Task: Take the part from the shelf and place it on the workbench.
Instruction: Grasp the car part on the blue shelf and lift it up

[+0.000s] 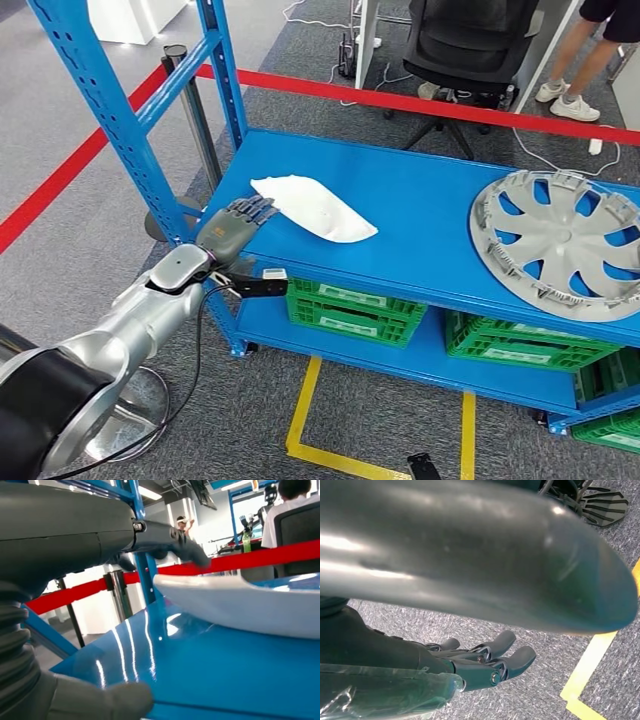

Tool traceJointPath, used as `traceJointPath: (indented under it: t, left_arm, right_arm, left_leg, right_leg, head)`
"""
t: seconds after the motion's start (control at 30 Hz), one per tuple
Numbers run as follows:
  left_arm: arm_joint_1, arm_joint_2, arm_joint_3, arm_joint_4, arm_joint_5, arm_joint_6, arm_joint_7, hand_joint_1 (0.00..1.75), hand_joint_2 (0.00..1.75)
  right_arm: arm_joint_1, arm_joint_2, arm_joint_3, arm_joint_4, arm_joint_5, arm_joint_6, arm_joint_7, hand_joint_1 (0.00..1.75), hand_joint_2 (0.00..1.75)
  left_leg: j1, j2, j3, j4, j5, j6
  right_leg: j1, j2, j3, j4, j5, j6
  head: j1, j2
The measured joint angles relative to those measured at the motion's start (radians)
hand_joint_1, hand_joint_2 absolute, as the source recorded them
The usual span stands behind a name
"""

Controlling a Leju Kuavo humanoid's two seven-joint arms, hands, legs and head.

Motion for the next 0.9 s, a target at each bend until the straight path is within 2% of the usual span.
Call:
traceJointPath:
  t: [0.9]
  left_arm:
    - [0.018,0.017,-0.012,0.008,-0.012,0.001,0.026,1.75,1.75]
  right_arm:
    - [0.004,0.000,0.001,0.000,-0.007,-0.002,0.002,0.00,0.00]
  left_leg:
    - [0.000,0.000,0.000,0.000,0.000,0.000]
  right_leg:
    - [0.000,0.000,0.000,0.000,0.000,0.000]
  head:
    - [0.000,0.000]
